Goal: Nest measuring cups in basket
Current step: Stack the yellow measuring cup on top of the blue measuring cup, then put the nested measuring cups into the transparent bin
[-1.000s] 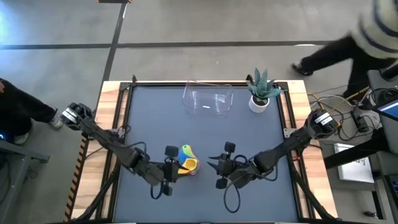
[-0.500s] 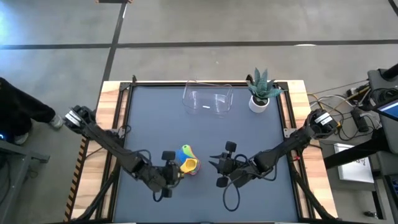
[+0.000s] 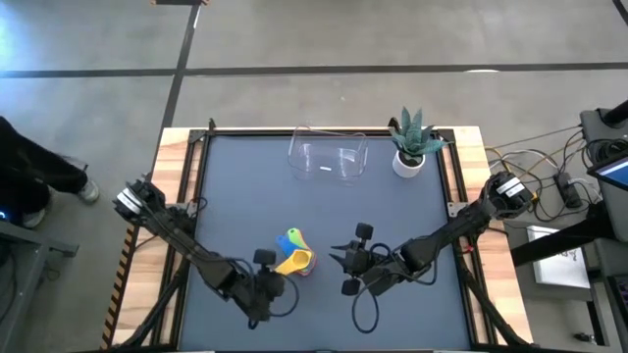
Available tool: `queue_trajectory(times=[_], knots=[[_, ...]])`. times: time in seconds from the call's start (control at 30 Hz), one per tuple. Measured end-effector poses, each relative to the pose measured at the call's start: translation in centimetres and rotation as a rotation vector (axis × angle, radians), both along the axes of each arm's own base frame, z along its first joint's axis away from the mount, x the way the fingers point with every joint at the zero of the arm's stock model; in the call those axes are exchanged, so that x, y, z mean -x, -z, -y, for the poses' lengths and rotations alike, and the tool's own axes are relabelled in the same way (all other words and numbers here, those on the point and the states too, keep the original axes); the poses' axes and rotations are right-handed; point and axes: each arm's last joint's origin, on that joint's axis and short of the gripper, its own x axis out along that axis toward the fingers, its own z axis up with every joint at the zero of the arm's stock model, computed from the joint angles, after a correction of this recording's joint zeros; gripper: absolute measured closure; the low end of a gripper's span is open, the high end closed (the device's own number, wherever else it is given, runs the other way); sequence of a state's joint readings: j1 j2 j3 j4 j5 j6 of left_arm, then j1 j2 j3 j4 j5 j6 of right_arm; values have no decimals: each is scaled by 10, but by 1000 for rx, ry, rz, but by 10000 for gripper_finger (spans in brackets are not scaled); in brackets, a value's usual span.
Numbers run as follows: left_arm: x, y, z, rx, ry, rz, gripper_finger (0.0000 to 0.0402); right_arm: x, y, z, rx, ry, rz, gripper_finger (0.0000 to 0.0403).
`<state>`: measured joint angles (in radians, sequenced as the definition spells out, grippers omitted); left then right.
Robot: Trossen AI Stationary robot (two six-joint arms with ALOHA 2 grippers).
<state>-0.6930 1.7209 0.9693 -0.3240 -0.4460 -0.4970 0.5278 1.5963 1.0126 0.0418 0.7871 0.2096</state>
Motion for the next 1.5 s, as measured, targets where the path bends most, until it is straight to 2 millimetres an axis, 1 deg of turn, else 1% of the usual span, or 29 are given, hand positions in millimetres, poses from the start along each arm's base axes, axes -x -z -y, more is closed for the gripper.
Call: queue_trajectory(times=[0.1,0.23,0.33,0.57,0.7,0.93,1.07,1.13,1.2,1.3,1.4,1.5], knots=[[7,-3,-7,-78,-65,-61,360,0,0,0,0,0,0,325],[13,-5,-17,-177,-115,-83,361,0,0,0,1,-1,-1,329],[13,-8,-25,-230,-145,-90,361,0,0,0,1,-1,-1,330],[4,-10,-50,-307,-172,-132,361,0,0,0,1,0,0,323],[-3,-12,-62,-357,-178,-134,361,0,0,0,1,0,-1,326],[-3,-24,-71,-383,-159,-111,361,0,0,0,5,-1,-6,332],[2,-34,-74,-378,-141,-89,361,0,0,0,7,-1,-7,332],[6,-35,-74,-383,-113,-87,359,0,0,0,7,-1,-8,332],[12,-34,-73,-400,-59,-96,352,0,0,0,7,-1,-7,332],[18,-29,-74,-404,54,-139,329,0,0,0,5,1,-6,332],[17,-32,-78,-388,131,-167,292,0,0,0,6,1,-6,332],[13,-34,-83,-347,222,-180,246,0,0,0,5,1,-6,332]])
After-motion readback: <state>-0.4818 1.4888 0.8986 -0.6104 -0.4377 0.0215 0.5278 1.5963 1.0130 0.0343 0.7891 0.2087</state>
